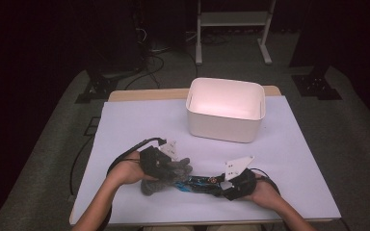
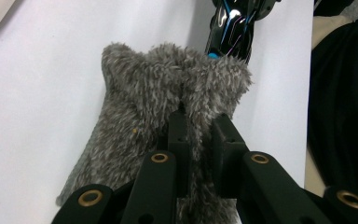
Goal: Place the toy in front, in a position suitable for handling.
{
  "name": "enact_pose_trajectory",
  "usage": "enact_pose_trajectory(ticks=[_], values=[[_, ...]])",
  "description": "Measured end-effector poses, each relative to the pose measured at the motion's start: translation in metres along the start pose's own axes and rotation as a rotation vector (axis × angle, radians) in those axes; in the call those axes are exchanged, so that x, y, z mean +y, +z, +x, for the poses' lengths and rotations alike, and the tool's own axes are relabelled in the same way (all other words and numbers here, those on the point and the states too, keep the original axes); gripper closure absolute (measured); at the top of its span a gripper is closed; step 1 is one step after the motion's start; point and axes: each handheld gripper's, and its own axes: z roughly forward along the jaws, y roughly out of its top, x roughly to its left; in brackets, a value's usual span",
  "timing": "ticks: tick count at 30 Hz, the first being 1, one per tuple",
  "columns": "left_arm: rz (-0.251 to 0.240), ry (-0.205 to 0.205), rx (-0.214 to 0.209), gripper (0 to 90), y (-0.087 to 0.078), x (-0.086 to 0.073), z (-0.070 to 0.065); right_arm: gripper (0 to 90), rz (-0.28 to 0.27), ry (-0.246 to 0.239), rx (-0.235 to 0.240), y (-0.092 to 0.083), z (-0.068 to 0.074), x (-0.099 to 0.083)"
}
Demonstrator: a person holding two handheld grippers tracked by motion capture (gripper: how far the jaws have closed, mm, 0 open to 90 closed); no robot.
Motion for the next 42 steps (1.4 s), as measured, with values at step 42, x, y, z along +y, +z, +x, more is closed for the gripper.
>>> enact_pose_trajectory(ticks=[42], values=[[0.024, 0.055, 0.013, 79.2, 0.009, 0.024, -0.005, 56.0, 0.012, 0.011, 0.004, 0.006, 0.000, -0.001]])
